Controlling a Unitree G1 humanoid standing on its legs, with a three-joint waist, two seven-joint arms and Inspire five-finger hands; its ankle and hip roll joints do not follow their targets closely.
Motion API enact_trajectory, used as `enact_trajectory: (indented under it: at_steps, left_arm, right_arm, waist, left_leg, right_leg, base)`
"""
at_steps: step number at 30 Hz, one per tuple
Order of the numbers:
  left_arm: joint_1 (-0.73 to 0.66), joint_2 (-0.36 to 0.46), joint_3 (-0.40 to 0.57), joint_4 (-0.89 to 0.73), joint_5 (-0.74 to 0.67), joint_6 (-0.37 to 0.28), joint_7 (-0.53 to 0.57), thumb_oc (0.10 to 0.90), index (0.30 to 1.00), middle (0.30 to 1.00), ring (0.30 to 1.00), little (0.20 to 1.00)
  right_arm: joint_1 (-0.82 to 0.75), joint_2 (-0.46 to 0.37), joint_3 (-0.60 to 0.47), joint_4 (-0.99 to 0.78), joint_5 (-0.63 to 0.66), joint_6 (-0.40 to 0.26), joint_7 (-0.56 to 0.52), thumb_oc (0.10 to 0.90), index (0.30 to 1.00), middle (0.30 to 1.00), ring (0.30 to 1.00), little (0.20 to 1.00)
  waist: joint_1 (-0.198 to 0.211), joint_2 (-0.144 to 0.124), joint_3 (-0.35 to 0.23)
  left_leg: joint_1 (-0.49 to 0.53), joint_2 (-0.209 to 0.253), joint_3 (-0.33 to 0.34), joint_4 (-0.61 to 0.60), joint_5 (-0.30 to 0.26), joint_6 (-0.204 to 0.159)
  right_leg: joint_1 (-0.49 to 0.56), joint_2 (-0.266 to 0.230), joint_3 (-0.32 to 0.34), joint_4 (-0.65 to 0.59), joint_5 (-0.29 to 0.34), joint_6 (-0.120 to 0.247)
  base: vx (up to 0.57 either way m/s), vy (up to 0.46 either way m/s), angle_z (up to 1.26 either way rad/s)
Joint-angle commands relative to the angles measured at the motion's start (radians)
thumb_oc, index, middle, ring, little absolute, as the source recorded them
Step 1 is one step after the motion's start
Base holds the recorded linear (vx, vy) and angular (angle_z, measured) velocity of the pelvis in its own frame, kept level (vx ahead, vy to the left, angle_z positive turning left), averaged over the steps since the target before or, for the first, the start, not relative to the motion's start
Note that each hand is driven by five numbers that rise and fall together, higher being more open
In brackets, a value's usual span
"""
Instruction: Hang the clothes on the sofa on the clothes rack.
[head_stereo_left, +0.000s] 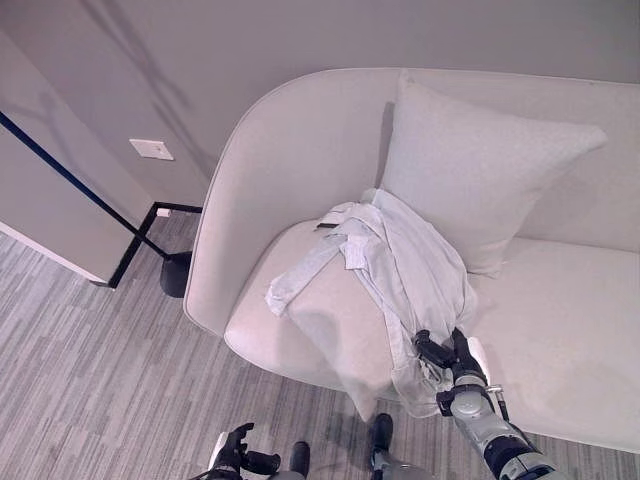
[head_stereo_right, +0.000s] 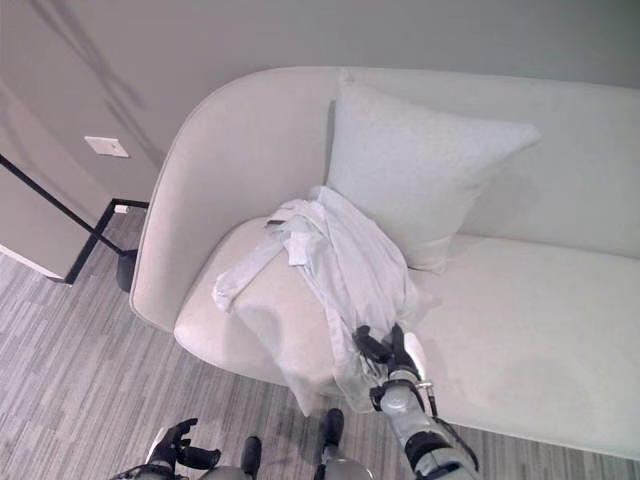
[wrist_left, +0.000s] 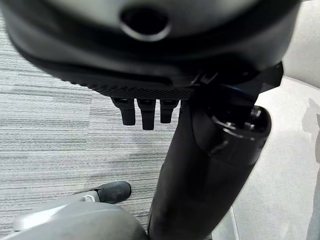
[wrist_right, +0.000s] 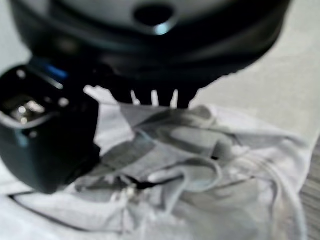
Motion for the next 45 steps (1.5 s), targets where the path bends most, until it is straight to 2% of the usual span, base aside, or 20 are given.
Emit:
enact_trajectory:
  at_steps: [1,12,16,18,24,25,27,30,33,34,38,39,40,42,45]
  left_arm:
    - [-0.023,-0.065,-0.109,0.073,0.005,-0.008,0.025,0.800,0.900,0.900,0.900,0.900]
    - [-0.024,-0.051,-0.109,0.095,0.039,0.005,0.011,0.800,0.900,0.900,0.900,0.900]
    - [-0.026,-0.047,-0.107,0.104,0.046,0.009,0.001,0.800,0.900,0.900,0.900,0.900]
    - [-0.027,-0.046,-0.102,0.115,0.046,0.013,-0.014,0.800,0.900,0.900,0.900,0.900]
    - [-0.027,-0.045,-0.102,0.115,0.046,0.013,-0.014,0.800,0.900,0.900,0.900,0.900]
    - [-0.017,-0.044,-0.086,0.132,0.020,0.032,-0.053,0.800,0.900,0.900,0.900,0.900]
    - [-0.010,-0.040,-0.076,0.116,-0.012,0.041,-0.064,0.800,0.900,0.900,0.900,0.900]
    - [0.003,-0.031,-0.047,0.076,-0.072,0.050,-0.073,0.800,0.900,0.900,0.900,0.900]
    - [0.008,-0.029,-0.034,0.066,-0.095,0.054,-0.079,0.800,0.900,0.900,0.900,0.900]
    - [0.008,-0.028,-0.015,0.058,-0.119,0.059,-0.088,0.800,0.900,0.900,0.900,0.900]
    - [0.012,-0.023,0.022,0.005,-0.177,0.057,-0.092,0.800,0.900,0.900,0.900,0.900]
    - [0.012,-0.023,0.022,0.005,-0.177,0.057,-0.092,0.800,0.900,0.900,0.900,0.900]
    - [0.008,-0.025,0.034,-0.023,-0.210,0.052,-0.089,0.800,0.900,0.900,0.900,0.900]
    - [-0.004,-0.025,0.038,-0.068,-0.251,0.041,-0.082,0.800,0.900,0.900,0.900,0.900]
    - [-0.004,-0.025,0.039,-0.068,-0.251,0.041,-0.082,0.800,0.900,0.900,0.900,0.900]
  right_arm:
    - [-0.021,0.082,0.088,0.112,0.002,-0.007,0.082,0.400,0.300,0.300,0.300,0.300]
    - [-0.003,0.073,0.059,0.221,0.037,0.012,0.122,0.400,0.300,0.300,0.300,0.300]
    - [0.010,0.075,0.038,0.244,0.069,0.014,0.139,0.400,0.300,0.300,0.300,0.300]
    - [0.036,0.085,-0.006,0.272,0.167,0.010,0.173,0.400,0.300,0.300,0.300,0.300]
    - [0.036,0.085,-0.006,0.272,0.167,0.010,0.173,0.400,0.300,0.300,0.300,0.300]
    - [0.037,0.129,-0.107,0.139,0.618,-0.025,0.267,0.400,0.300,0.300,0.300,0.300]
    - [0.035,0.126,-0.091,-0.025,0.729,-0.035,0.287,0.400,0.300,0.300,0.300,0.300]
    - [0.036,0.074,-0.056,-0.290,0.812,-0.050,0.300,0.400,0.300,0.300,0.300,0.300]
    - [0.031,0.047,-0.051,-0.373,0.833,-0.055,0.305,0.400,0.300,0.300,0.300,0.300]
    - [0.015,0.003,-0.045,-0.496,0.849,-0.065,0.313,0.400,0.300,0.300,0.300,0.300]
    - [-0.058,-0.107,-0.057,-0.745,0.882,-0.103,0.315,0.400,0.300,0.300,0.300,0.300]
    - [-0.058,-0.107,-0.057,-0.745,0.881,-0.103,0.315,0.400,0.300,0.300,0.300,0.300]
    - [-0.089,-0.144,-0.067,-0.815,0.883,-0.120,0.306,0.400,0.300,0.300,0.300,0.300]
    - [-0.141,-0.187,-0.079,-0.844,0.883,-0.139,0.286,0.400,0.300,0.300,0.300,0.300]
    - [-0.141,-0.187,-0.079,-0.844,0.883,-0.139,0.286,0.400,0.300,0.300,0.300,0.300]
  waist:
    - [0.026,-0.020,-0.053]
    - [0.036,-0.025,-0.078]
    - [0.035,-0.030,-0.086]
    - [0.031,-0.034,-0.101]
    - [0.032,-0.034,-0.101]
    - [0.028,-0.041,-0.115]
    - [0.025,-0.049,-0.117]
    - [0.024,-0.058,-0.120]
    - [0.024,-0.060,-0.122]
    - [0.026,-0.064,-0.128]
    - [0.026,-0.073,-0.143]
    - [0.026,-0.073,-0.143]
    - [0.022,-0.078,-0.145]
    - [0.013,-0.089,-0.140]
    - [0.013,-0.089,-0.140]
  left_leg:
    - [0.005,0.126,0.024,-0.030,0.143,-0.092]
    - [0.028,0.126,0.014,-0.030,0.149,-0.099]
    - [0.039,0.126,0.017,-0.030,0.148,-0.099]
    - [0.054,0.127,0.019,-0.030,0.147,-0.099]
    - [0.054,0.127,0.019,-0.030,0.146,-0.099]
    - [0.087,0.134,0.037,-0.030,0.146,-0.104]
    - [0.087,0.132,0.042,-0.023,0.153,-0.104]
    - [0.089,0.130,0.050,-0.010,0.160,-0.106]
    - [0.089,0.130,0.051,-0.002,0.163,-0.107]
    - [0.090,0.128,0.052,0.012,0.169,-0.108]
    - [0.093,0.131,0.055,0.022,0.190,-0.114]
    - [0.094,0.131,0.055,0.022,0.190,-0.114]
    - [0.088,0.134,0.068,0.025,0.202,-0.117]
    - [0.067,0.144,0.115,0.046,0.216,-0.115]
    - [0.066,0.144,0.115,0.046,0.215,-0.115]
  right_leg:
    - [0.035,-0.031,0.023,0.015,-0.135,0.079]
    - [0.076,-0.033,0.010,0.015,-0.144,0.082]
    - [0.089,-0.033,0.010,0.015,-0.145,0.083]
    - [0.104,-0.035,0.011,0.015,-0.147,0.085]
    - [0.104,-0.035,0.011,0.015,-0.147,0.085]
    - [0.127,-0.027,0.030,0.015,-0.152,0.083]
    - [0.124,-0.029,0.037,0.015,-0.148,0.083]
    - [0.126,-0.028,0.049,0.015,-0.147,0.082]
    - [0.128,-0.027,0.051,0.015,-0.148,0.081]
    - [0.135,-0.027,0.055,0.015,-0.150,0.079]
    - [0.147,-0.028,0.052,0.015,-0.150,0.078]
    - [0.147,-0.028,0.052,0.015,-0.150,0.078]
    - [0.150,-0.032,0.042,0.015,-0.149,0.080]
    - [0.153,-0.045,0.025,0.015,-0.147,0.081]
    - [0.153,-0.045,0.025,0.015,-0.147,0.081]
  base:
    - [0.01,0.000,0.13]
    - [0.01,-0.001,0.06]
    - [0.00,0.000,0.00]
    - [0.00,0.000,0.00]
    - [-0.01,-0.001,0.00]
    - [-0.05,-0.007,0.02]
    - [-0.07,0.000,-0.06]
    - [-0.05,0.006,-0.26]
    - [-0.02,0.003,-0.02]
    - [0.00,0.000,0.00]
    - [0.00,0.004,-0.06]
    - [-0.02,0.018,-0.10]
    - [-0.03,0.023,-0.05]
    - [-0.04,0.021,0.03]
    - [-0.01,0.002,0.23]
